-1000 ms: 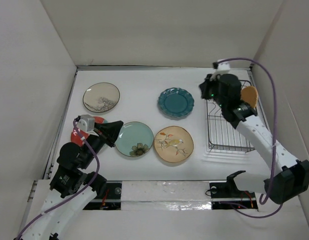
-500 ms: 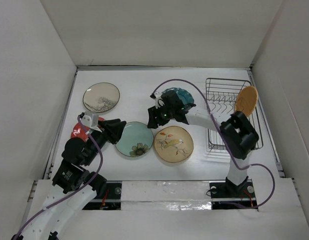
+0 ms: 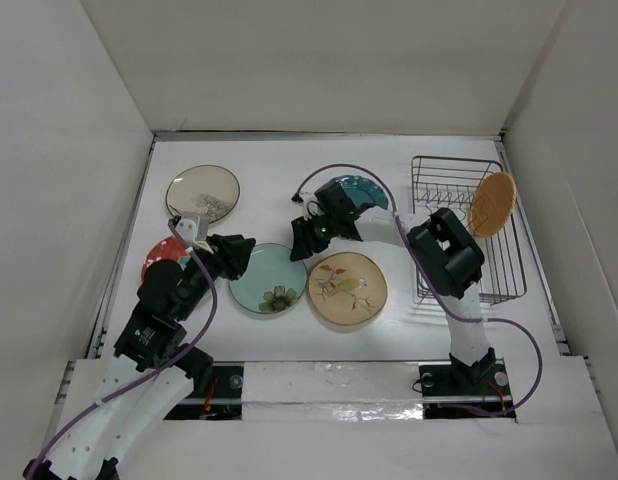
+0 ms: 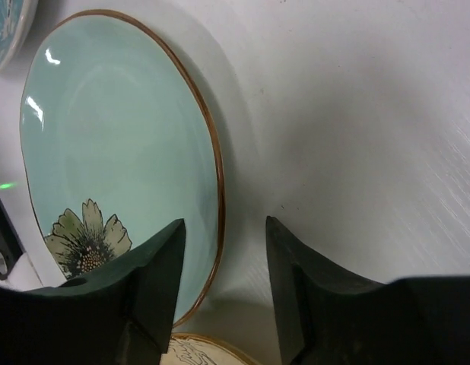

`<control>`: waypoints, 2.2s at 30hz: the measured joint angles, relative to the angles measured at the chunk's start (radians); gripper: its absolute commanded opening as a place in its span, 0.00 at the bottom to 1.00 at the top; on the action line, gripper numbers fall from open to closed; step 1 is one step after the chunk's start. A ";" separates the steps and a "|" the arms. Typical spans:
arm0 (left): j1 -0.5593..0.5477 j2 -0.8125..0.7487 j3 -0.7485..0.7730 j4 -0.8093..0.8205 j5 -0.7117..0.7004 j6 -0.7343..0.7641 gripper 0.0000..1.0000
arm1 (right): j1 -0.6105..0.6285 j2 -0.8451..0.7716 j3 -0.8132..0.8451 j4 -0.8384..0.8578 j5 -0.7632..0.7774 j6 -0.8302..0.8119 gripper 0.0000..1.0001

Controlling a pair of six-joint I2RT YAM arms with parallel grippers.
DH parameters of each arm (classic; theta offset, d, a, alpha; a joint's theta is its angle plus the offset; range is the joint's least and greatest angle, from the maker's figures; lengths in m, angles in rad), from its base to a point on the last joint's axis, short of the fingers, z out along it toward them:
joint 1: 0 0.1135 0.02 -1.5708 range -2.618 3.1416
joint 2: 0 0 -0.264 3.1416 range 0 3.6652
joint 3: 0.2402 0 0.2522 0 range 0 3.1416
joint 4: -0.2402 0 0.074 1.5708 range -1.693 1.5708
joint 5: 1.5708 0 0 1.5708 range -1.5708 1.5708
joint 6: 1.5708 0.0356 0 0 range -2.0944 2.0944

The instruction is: Load the plates into the dish rack

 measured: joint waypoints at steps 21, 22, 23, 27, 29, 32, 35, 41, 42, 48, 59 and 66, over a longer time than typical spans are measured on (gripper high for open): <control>0.000 -0.053 0.000 0.000 0.004 0.007 0.33 | 0.013 -0.025 0.001 0.008 -0.157 0.108 0.00; 0.000 -0.060 0.000 0.000 0.005 0.007 0.33 | 0.010 -0.061 -0.010 0.007 -0.135 0.109 0.00; 0.000 -0.065 0.000 0.000 0.007 0.007 0.33 | 0.004 -0.099 -0.019 0.007 -0.115 0.111 0.00; 0.000 -0.092 0.000 0.002 0.015 0.006 0.33 | -0.075 -0.303 -0.092 0.019 -0.029 0.140 0.00; 0.000 -0.104 0.000 0.002 0.020 0.006 0.33 | -0.142 -0.418 -0.130 0.032 0.010 0.164 0.00; 0.000 -0.121 0.000 0.001 0.029 0.006 0.33 | -0.267 -0.600 -0.183 0.042 0.106 0.191 0.00; 0.000 -0.144 0.000 0.001 0.034 0.006 0.33 | -0.408 -0.764 -0.212 0.007 0.240 0.200 0.00; -0.022 -0.187 0.000 0.001 0.034 0.006 0.33 | -0.600 -0.961 -0.195 -0.142 0.595 0.154 0.00; -0.025 -0.191 0.000 0.001 0.034 0.006 0.33 | -0.618 -0.968 -0.177 -0.176 0.652 0.137 0.00; -0.047 -0.198 0.000 0.001 0.033 0.006 0.33 | -0.656 -0.873 -0.023 -0.323 0.982 -0.034 0.00; -0.060 -0.221 0.000 0.000 0.024 0.006 0.34 | -0.669 -0.798 -0.027 -0.288 1.249 -0.374 0.00; -0.068 -0.221 0.000 0.000 0.023 0.006 0.34 | -0.673 -0.741 -0.071 -0.254 1.247 -0.440 0.00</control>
